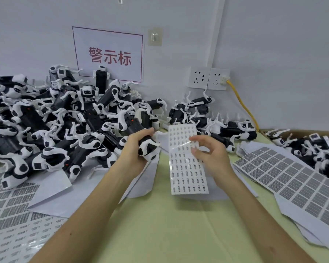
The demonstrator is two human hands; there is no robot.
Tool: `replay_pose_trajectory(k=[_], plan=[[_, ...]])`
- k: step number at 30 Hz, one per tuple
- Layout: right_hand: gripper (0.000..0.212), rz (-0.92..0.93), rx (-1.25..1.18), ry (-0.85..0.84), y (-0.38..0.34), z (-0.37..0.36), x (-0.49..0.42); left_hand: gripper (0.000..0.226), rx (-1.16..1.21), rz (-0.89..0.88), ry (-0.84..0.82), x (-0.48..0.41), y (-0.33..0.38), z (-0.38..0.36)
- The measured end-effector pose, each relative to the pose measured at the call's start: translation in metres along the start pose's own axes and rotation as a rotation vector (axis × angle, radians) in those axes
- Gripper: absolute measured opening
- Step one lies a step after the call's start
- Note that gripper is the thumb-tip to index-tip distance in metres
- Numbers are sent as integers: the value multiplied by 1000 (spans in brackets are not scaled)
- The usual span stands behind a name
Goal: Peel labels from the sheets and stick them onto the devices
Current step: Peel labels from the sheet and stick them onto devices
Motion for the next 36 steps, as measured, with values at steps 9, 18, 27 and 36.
replay_pose_trajectory(k=[9,18,27,36], plan=[[33,126,45,66,-8,6,0,42,-91,61,-385,8,-8,-30],[34,179,162,48,-13,2,2,43,-123,53,-374,14,-7,-34],[32,340,415,21,-20,-8,6,46,-302,39,-309,14,-9,-33],[24,305,358,-5,-16,-13,8,58,-392,2,-350,15,-9,-35]])
Point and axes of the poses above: each hand's wrist, its own x-axis away from the middle knuckle, its own z-axis out of the back of the hand, y = z × x, the point moved 8 cm from there along -x, towards the middle knuckle, and after that the axes turned 14 degrees about -x, right-handed, at the moved point
